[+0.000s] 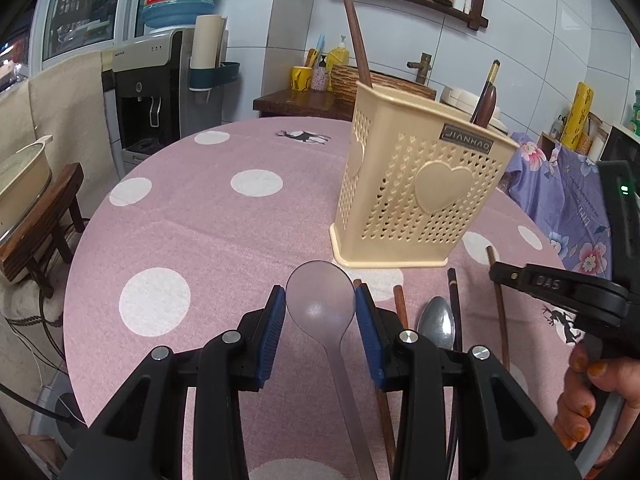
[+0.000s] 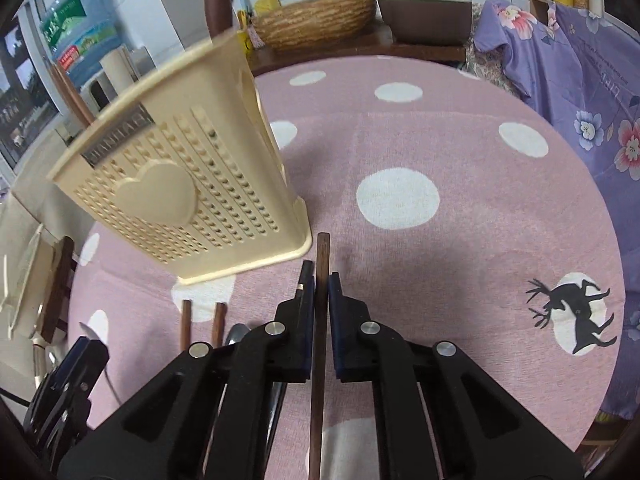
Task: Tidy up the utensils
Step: 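Lift the plastic spoon and wooden chopstick and lower them into the holder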
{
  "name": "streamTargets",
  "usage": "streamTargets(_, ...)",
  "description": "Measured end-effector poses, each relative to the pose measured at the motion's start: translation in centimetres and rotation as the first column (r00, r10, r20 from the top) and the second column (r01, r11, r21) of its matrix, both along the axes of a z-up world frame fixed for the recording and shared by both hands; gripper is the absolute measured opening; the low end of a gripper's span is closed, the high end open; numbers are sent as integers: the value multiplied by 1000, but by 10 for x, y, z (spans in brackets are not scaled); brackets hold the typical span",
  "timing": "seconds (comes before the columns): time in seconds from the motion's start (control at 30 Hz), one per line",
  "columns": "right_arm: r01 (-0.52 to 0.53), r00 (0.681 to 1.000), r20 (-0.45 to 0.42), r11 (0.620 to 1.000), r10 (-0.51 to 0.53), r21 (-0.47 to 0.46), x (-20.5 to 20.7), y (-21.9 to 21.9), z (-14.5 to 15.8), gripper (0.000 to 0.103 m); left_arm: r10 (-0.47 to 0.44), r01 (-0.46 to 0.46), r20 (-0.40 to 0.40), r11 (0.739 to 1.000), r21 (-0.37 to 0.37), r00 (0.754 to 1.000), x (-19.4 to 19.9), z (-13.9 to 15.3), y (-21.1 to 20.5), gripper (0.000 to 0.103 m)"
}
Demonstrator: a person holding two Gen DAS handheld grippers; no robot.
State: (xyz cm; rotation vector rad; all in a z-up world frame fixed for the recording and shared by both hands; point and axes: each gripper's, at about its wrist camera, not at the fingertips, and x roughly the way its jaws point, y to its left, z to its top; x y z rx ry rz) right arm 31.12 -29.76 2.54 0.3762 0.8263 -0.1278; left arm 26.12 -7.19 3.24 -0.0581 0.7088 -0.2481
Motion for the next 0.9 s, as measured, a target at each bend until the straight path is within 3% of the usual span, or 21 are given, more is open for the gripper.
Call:
streamTargets(0.4, -89, 966, 244, 996, 90, -18, -55, -5, 88, 8, 27, -24, 105, 999, -25, 994, -1, 34, 7, 36)
streamTargets(0.9, -177, 939, 291, 983, 183, -47, -80, -8, 126, 7, 9, -3, 142, 999, -39, 990, -5, 52, 9, 36)
